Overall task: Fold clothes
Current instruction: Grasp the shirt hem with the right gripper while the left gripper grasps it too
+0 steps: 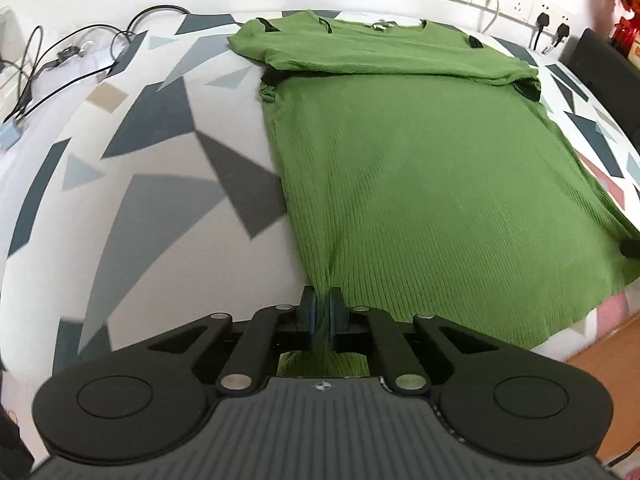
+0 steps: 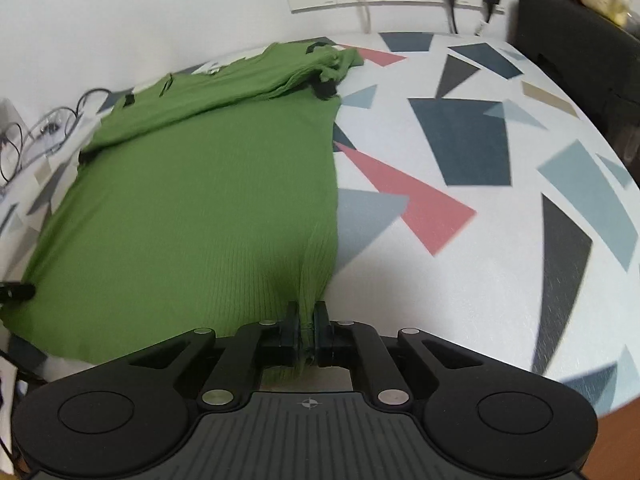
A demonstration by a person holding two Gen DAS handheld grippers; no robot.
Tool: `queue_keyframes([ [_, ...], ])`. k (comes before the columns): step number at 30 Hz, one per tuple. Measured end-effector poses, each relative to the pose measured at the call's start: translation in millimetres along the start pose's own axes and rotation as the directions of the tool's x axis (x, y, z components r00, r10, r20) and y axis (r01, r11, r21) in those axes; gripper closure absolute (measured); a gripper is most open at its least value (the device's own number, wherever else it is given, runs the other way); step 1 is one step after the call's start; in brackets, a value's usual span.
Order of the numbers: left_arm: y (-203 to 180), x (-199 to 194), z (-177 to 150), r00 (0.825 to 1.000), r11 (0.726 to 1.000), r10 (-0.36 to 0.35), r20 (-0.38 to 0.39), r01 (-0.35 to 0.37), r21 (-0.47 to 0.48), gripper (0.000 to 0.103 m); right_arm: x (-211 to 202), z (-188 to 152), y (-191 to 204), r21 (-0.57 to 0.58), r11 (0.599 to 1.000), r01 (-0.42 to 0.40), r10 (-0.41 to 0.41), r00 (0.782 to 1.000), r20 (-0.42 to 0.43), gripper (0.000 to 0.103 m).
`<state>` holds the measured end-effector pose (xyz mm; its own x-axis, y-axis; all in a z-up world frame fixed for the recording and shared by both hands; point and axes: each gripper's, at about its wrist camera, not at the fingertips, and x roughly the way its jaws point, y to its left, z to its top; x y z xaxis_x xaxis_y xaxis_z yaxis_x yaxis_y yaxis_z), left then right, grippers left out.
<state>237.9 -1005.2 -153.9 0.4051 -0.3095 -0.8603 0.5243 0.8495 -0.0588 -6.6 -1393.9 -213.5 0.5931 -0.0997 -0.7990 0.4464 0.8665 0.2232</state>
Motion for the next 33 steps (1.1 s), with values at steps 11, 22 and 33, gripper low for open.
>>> queue_keyframes([
  [11, 12.8, -65.7, -29.0, 0.993, 0.999, 0.005, 0.122, -0.001, -0.034, 0.097, -84.7, -44.7, 13.8, 0.077, 0.991, -0.113, 0.112, 0.994, 0.018, 0.098],
  [22, 22.0, -56.8, 117.7, 0.943, 0.999, 0.033, 0.332, -0.018, -0.046, 0.097, -71.3, 86.9, 13.4, 0.094, 0.981, -0.169, 0.129, 0.934, 0.334, 0.098],
  [33, 43.1, 18.5, 217.7, 0.964, 0.997, 0.065, 0.256, -0.054, -0.051, 0.096, -2.9, 193.8, 15.1, 0.115, 0.981, -0.157, 0.102, 0.919, 0.381, 0.098],
])
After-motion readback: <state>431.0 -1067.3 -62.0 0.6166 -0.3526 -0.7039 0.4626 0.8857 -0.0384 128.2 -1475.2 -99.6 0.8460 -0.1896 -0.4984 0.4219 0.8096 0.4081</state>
